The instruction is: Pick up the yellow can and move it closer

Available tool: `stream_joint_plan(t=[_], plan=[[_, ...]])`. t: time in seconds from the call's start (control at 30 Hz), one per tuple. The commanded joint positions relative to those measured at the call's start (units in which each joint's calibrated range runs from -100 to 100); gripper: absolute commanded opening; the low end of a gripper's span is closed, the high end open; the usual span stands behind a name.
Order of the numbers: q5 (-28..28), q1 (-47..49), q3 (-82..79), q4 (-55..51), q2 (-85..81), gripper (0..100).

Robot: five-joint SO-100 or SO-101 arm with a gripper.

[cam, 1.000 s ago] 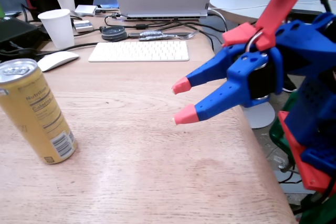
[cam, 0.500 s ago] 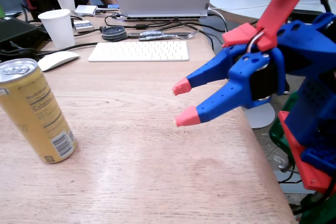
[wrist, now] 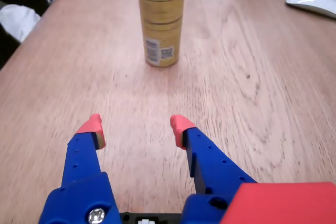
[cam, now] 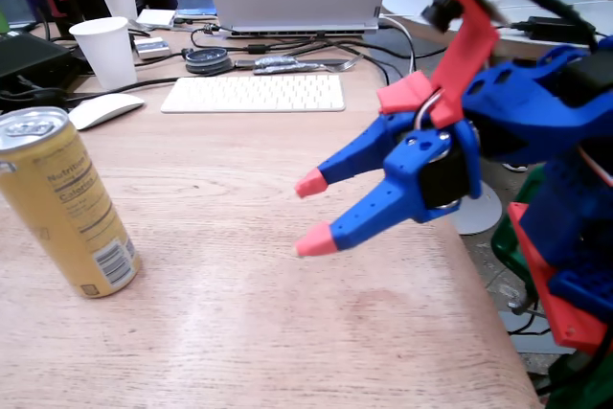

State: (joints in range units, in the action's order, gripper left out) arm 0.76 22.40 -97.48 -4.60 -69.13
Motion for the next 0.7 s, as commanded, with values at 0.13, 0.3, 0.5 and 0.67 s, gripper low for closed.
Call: stream_joint_plan(t=[0.13, 0.3, 0.5, 0.67], plan=[[0.4, -0.1, 6.3, 30.0, 25.4, 28], [0.4, -0.2, 12.6, 33.0, 33.6, 28], [0.4, -0.4, 12.6, 33.0, 33.7, 28], [0.4, -1.9, 12.7, 32.9, 35.8, 29]])
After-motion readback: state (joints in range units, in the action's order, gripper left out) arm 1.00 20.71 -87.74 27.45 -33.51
